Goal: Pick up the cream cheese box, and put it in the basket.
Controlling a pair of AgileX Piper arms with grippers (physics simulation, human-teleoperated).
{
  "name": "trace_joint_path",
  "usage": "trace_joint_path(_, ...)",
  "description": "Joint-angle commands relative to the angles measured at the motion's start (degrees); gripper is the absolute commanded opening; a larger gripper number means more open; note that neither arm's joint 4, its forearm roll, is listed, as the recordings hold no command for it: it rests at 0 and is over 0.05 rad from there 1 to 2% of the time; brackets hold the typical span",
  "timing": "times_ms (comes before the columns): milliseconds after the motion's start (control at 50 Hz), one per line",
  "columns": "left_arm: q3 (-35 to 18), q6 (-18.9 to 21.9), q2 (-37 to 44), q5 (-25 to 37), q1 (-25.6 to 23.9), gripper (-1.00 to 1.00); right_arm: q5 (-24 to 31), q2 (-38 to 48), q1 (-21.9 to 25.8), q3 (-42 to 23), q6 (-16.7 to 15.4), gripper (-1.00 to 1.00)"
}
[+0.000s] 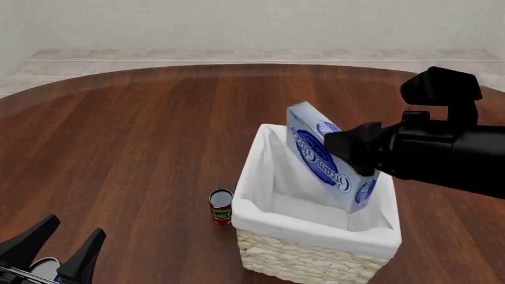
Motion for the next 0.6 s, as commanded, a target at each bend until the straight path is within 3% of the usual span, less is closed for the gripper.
trace_joint_path(20,-0.6,0.1,-0.2,0.8,0.0,1.00,-1.1,0.5,-1.3,0.4,-0.2,-1.00)
trace_joint_path(320,-0.7,0.1,-0.4,1.0,0.0,1.00,-3.2,2.1,0.3,2.4,0.0,-1.00)
trace_joint_path(600,-0.2,0.1,-0.6,0.5,0.0,1.00,-3.7,4.1,-0.3,2.8,-2.3,-1.00)
